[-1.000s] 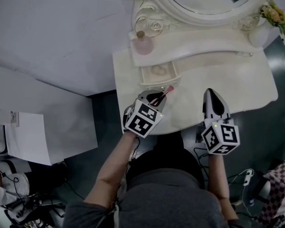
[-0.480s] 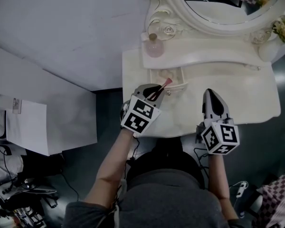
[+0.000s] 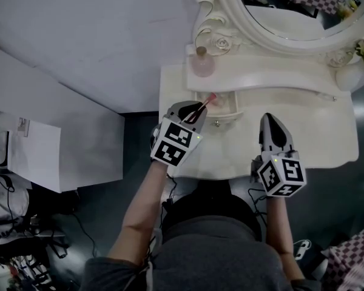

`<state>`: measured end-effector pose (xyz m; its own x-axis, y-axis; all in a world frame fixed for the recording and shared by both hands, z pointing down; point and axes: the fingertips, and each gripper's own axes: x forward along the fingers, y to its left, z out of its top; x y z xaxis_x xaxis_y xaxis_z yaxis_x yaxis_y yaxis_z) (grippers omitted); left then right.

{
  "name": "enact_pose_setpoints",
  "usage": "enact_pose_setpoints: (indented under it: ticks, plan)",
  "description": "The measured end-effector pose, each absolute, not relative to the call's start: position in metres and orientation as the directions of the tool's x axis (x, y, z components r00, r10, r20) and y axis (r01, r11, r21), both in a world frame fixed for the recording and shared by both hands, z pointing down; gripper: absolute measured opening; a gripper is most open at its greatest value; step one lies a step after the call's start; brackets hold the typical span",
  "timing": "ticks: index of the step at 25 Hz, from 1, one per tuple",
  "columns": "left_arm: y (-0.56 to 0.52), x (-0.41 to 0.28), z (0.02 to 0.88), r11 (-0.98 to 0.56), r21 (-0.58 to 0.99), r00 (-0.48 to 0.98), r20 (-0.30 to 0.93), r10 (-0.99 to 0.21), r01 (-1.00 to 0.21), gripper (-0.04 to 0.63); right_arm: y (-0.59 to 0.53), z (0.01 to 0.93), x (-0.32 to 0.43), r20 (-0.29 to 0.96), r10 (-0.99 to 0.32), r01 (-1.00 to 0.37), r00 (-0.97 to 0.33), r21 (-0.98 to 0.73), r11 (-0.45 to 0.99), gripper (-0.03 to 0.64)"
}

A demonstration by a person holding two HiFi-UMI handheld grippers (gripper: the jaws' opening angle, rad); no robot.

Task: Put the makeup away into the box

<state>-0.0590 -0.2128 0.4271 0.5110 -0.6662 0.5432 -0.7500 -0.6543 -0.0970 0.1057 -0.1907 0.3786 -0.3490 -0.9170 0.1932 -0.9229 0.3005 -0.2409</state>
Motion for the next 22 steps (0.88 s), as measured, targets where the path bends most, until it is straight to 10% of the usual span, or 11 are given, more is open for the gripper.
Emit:
enact_pose_setpoints:
  ticks: [22]
  plan:
    - [-0.250, -0.045, 0.432, -0.670, -0.122, 0.518, 0.538, -0.665, -0.733, 0.048, -0.219, 0.383, 0.112, 0.204, -0.912, -0.921, -0.356, -0.242, 0.306, 0.005]
